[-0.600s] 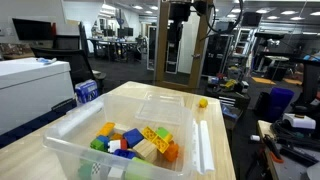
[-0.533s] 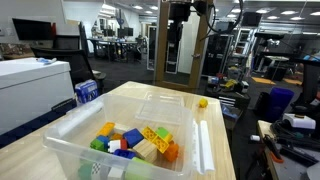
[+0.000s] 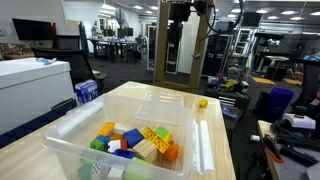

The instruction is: Put the yellow block in the storage box

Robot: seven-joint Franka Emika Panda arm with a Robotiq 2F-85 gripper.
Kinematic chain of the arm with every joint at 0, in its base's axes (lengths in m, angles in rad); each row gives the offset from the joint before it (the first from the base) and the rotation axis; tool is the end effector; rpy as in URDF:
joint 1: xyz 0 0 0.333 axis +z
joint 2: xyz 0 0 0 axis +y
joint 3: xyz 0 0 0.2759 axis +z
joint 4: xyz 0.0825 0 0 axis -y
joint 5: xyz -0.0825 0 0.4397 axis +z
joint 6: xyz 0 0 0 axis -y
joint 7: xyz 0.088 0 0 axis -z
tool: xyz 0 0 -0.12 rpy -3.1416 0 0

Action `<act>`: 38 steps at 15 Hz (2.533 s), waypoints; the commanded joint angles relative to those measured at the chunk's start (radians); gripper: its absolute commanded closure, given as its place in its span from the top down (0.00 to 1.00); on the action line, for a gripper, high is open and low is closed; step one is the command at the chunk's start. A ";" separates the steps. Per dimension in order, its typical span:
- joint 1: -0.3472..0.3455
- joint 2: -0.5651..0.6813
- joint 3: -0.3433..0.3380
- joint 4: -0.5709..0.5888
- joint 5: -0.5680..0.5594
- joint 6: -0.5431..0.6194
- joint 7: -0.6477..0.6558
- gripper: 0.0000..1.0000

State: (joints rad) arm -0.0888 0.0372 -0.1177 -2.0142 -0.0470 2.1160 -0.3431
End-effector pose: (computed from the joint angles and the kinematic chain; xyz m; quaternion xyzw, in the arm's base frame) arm 0.6027 -0.1288 0.3617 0.9960 0.0798 0.0250 0.0306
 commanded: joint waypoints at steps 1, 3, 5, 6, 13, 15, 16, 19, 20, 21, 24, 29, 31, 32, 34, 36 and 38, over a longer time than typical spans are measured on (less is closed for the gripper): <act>-0.007 0.000 0.008 0.002 0.000 -0.002 0.000 1.00; -0.007 0.000 0.008 0.002 0.000 -0.002 0.000 1.00; -0.010 -0.009 0.005 -0.012 -0.007 0.009 -0.018 1.00; -0.015 -0.018 0.001 -0.026 0.003 0.009 -0.048 1.00; -0.092 -0.120 -0.068 -0.248 0.130 0.066 -0.453 1.00; -0.116 -0.150 -0.106 -0.308 0.109 0.103 -0.601 1.00; -0.125 -0.167 -0.126 -0.344 0.100 0.123 -0.678 1.00; -0.159 -0.177 -0.196 -0.393 0.086 0.110 -0.896 1.00; -0.168 -0.174 -0.205 -0.386 0.066 0.093 -0.874 1.00; -0.152 -0.148 -0.190 -0.358 0.088 0.089 -0.822 1.00; -0.169 -0.149 -0.211 -0.367 0.081 0.089 -0.856 1.00; -0.172 -0.163 -0.219 -0.406 0.043 0.142 -0.990 1.00; -0.184 -0.168 -0.239 -0.448 0.023 0.210 -1.126 1.00; -0.189 -0.168 -0.251 -0.467 0.021 0.241 -1.188 1.00; -0.200 -0.165 -0.277 -0.507 0.016 0.315 -1.322 1.00; -0.210 -0.151 -0.299 -0.532 0.018 0.370 -1.453 1.00; -0.211 -0.131 -0.315 -0.540 0.045 0.417 -1.590 1.00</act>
State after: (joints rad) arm -0.2883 -0.1079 -0.4189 -2.5282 -0.0162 2.4551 -1.7577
